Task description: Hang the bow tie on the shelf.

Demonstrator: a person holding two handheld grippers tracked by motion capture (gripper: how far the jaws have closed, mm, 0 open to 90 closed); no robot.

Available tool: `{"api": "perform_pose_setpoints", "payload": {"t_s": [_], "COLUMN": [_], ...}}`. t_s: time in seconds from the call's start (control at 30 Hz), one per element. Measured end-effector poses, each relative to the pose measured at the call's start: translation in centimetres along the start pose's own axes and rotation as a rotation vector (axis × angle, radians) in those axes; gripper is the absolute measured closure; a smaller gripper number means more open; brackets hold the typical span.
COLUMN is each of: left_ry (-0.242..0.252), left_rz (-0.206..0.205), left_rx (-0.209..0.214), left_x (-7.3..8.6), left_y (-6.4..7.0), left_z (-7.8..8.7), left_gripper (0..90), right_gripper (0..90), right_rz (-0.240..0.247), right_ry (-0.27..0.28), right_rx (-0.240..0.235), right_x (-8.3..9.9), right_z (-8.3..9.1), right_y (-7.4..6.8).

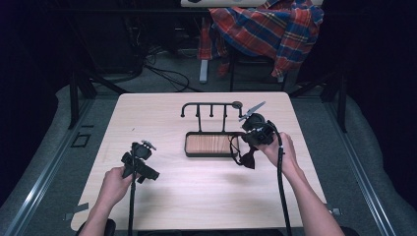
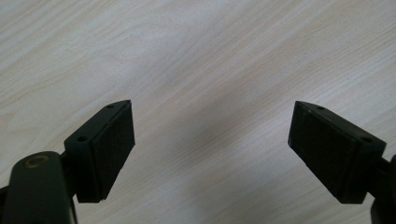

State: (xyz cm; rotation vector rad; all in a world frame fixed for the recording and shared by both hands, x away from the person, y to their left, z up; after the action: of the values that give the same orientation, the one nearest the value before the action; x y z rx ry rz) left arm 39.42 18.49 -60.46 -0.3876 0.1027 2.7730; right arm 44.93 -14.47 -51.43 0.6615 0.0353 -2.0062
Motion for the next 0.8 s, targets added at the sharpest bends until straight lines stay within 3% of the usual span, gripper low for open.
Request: {"api": "perform_pose_setpoints", "payload": {"t_s": [0.5,0.8], "left_ry": [-0.003,-0.002], "left_rz": [0.0,0.001], "left_rx": [-0.002,-0.002], "left_x": [0.0,0.0], "left_y": [0.0,0.0], "left_z": [0.0,0.0], "left_gripper": [14.7,14.7], "right_gripper": [88.4,88.4], "right_rz": [-0.01,-0.021], "right_ry": [0.053,0.057], "right_rx": [0.045,0.065], "right_x": [-1.5,-2.1], "right_z": [2.1,2.7], "right_y": [1.6,2.8]}}
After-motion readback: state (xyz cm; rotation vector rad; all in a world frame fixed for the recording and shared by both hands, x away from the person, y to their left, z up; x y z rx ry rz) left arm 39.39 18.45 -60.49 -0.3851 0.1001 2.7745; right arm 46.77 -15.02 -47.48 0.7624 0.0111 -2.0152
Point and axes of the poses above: each handheld gripper's, and its own axes: z roughly backward along the jaws, x roughly out of its underside, y roughly to its right, the point moved 10 cm from there along -z, roughly forward along the jaws, and after that the axes turned 15 degrees about z, right-handed, at the moved point
